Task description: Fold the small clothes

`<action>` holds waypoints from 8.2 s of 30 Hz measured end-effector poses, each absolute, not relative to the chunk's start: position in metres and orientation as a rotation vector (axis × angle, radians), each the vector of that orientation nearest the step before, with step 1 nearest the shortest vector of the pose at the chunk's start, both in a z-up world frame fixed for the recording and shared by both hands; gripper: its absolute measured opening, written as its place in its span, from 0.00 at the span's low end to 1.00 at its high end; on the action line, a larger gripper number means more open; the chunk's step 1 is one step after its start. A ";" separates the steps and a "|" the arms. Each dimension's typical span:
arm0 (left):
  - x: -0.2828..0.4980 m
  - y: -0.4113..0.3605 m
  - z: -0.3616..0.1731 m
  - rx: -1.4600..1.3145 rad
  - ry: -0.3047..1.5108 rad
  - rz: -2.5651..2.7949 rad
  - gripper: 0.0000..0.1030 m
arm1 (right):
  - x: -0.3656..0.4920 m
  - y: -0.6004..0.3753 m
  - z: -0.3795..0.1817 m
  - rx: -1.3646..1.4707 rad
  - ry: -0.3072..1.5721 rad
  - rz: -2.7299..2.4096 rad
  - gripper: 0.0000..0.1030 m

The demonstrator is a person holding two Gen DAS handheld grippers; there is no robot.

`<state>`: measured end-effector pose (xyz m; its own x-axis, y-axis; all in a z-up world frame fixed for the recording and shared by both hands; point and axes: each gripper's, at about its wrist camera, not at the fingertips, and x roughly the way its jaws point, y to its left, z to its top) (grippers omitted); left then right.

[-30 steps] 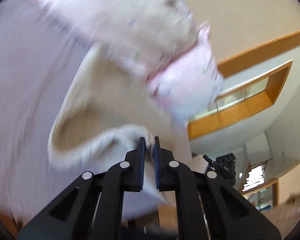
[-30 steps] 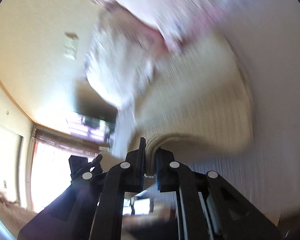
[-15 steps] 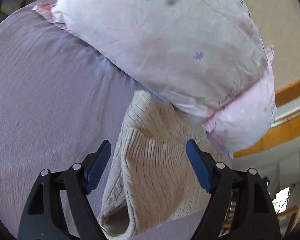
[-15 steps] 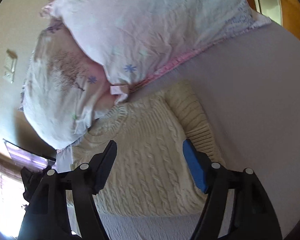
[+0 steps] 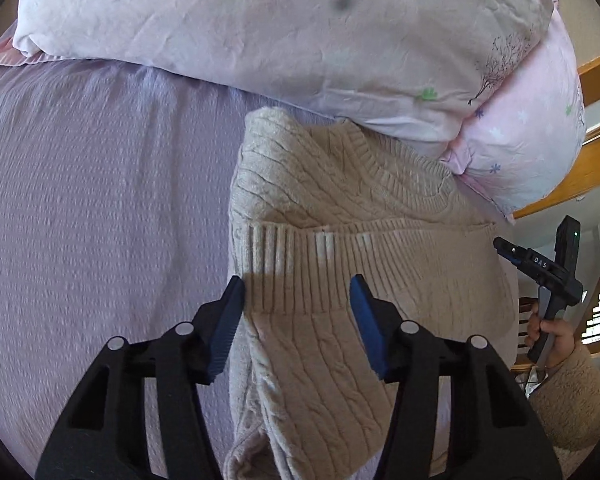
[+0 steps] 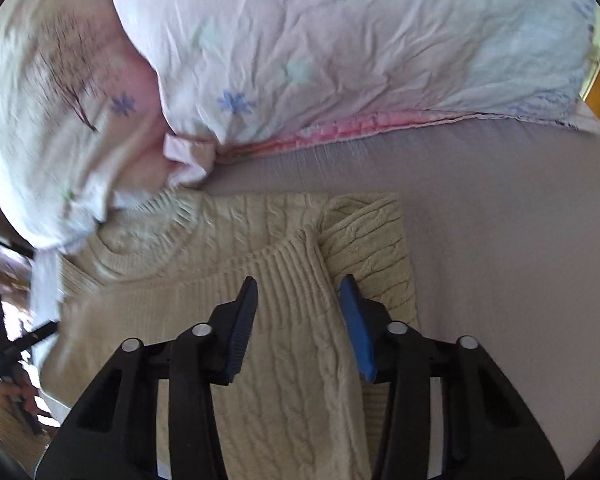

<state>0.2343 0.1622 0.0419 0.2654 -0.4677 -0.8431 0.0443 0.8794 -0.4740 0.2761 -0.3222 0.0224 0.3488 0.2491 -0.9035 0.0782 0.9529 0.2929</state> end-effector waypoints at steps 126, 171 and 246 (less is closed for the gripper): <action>0.227 -0.065 0.049 -0.410 1.267 -0.384 0.84 | 0.225 -0.413 0.026 0.683 1.082 -0.051 0.99; 0.097 0.076 0.068 -0.092 1.033 -0.165 0.98 | 0.204 -0.218 0.066 0.265 1.108 0.132 0.49; 0.045 0.028 0.019 0.059 0.953 -0.063 0.98 | 0.038 -0.185 0.008 0.034 0.918 0.020 0.99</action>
<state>0.0453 0.0283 0.0194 0.5779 -0.0279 -0.8156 0.0802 0.9965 0.0227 0.0377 -0.1848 0.0083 0.6074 0.0318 -0.7938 -0.0031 0.9993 0.0376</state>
